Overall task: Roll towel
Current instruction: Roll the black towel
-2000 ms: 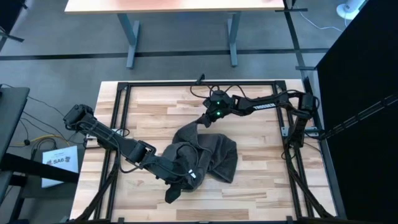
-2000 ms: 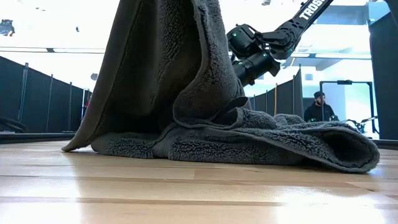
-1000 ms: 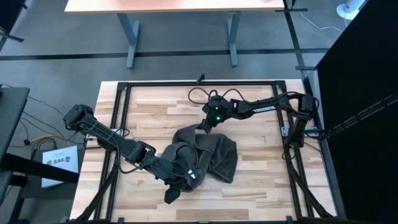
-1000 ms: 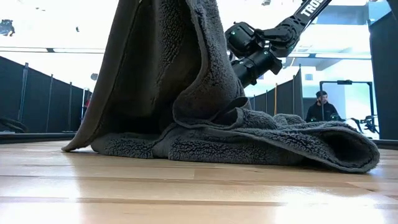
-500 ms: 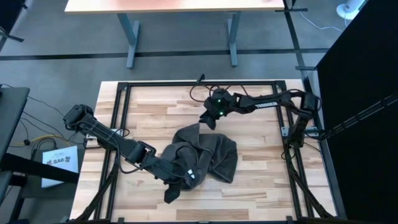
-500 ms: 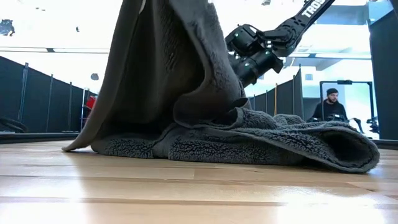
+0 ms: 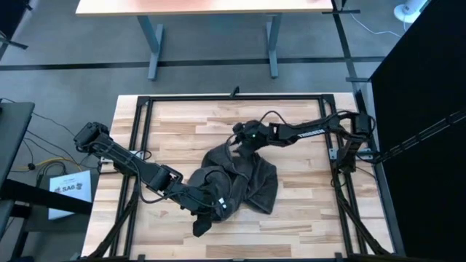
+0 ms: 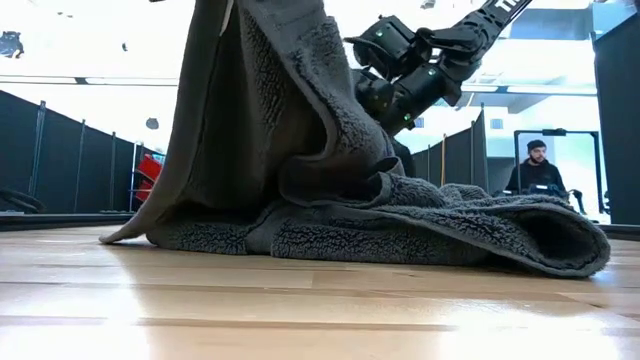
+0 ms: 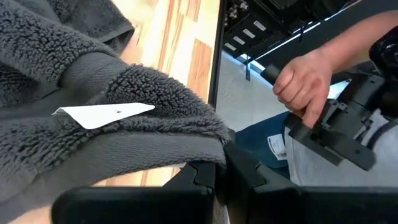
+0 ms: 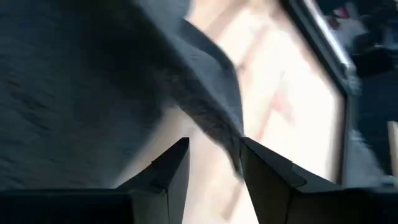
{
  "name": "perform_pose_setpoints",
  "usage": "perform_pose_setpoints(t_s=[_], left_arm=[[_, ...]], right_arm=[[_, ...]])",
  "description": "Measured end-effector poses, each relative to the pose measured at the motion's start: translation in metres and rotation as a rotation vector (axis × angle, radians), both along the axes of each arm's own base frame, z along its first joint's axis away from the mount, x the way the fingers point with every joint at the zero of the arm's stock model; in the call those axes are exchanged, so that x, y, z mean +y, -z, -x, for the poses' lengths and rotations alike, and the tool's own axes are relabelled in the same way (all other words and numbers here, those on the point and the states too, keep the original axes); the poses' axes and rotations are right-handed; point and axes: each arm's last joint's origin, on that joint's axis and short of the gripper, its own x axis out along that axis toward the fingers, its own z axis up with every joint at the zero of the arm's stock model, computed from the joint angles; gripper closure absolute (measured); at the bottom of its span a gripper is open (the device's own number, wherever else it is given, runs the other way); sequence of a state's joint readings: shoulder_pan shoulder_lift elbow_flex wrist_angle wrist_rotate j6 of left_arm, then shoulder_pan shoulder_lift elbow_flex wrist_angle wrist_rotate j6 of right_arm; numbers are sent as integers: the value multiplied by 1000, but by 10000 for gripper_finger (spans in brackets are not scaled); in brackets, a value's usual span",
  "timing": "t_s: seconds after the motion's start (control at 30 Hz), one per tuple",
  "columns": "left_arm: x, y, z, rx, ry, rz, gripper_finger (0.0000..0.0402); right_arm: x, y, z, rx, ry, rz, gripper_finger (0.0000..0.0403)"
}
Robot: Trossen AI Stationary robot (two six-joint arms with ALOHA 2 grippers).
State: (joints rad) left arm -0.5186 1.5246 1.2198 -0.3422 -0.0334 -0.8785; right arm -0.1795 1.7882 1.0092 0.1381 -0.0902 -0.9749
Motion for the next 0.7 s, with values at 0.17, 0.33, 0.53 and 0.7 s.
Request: perform_pose_setpoints(t_s=[0.17,0.33,0.53,0.7], left_arm=[[0,0,0,0,-1,1,402],[2,0,0,5,-4,-4,401],[3,1,-1,5,-7,-5,402],[4,1,-2,3,-8,-11,402]], right_arm=[[-6,-1,0,-15,20,8,272],[-6,-1,0,-14,18,8,272],[3,0,0,-2,-40,-22,272],[10,15,-8,-1,-69,-18,272]])
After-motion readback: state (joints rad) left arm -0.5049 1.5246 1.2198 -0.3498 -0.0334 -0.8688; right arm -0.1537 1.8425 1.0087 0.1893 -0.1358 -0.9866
